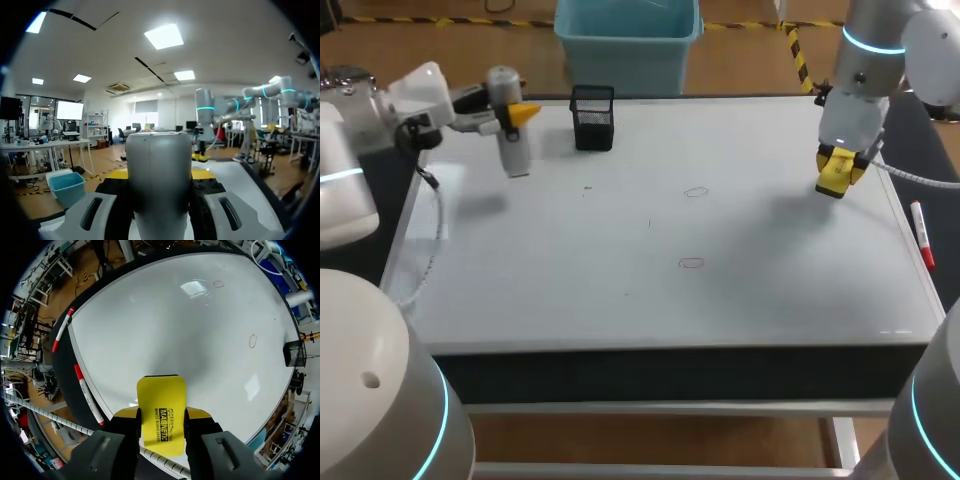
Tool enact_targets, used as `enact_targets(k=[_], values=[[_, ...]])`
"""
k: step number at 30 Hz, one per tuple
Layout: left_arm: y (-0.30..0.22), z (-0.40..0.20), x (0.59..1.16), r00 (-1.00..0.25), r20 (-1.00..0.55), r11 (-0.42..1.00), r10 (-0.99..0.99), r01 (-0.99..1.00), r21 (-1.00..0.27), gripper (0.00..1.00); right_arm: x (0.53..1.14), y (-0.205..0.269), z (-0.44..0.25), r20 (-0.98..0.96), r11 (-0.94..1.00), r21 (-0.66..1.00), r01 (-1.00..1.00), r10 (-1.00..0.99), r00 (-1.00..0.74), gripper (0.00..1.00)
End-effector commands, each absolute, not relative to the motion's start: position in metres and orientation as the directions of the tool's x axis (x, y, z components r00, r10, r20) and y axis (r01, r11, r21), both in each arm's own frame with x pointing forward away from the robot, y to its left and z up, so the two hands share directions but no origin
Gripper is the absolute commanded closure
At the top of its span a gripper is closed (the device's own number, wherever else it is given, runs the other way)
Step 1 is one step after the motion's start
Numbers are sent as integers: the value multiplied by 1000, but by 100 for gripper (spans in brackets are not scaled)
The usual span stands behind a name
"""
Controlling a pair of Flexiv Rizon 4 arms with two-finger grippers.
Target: Pick up the inspection probe, press it on each red-marked spot on the whiteboard one by one, put down the probe, pick up the eraser, and wipe off all the red marks.
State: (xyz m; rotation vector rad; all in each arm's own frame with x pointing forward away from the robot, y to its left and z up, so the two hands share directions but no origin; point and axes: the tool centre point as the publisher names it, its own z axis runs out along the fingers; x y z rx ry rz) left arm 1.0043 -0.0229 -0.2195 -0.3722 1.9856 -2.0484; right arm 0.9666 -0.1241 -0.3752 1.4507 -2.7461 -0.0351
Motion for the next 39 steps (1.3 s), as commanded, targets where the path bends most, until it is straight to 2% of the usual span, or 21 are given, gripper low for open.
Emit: enact_targets(k=[1,11,20,39], values=[[-57,-223,987,-946,2,-37,-324,11,-999,100,967,-125,-375,22,562,36,-827,-827,-561,100],[-141,-221,958,-986,11,-129,-164,10,-992,100,967,-125,-375,22,562,36,-827,-827,-561,100],[-203,-227,964,-998,-19,-148,-55,27,-989,100,967,-125,-375,22,562,36,-827,-827,-561,100],[-298,-246,979,-999,-48,-97,-5,48,-994,100,967,-125,-375,22,562,36,-827,-827,-561,100]])
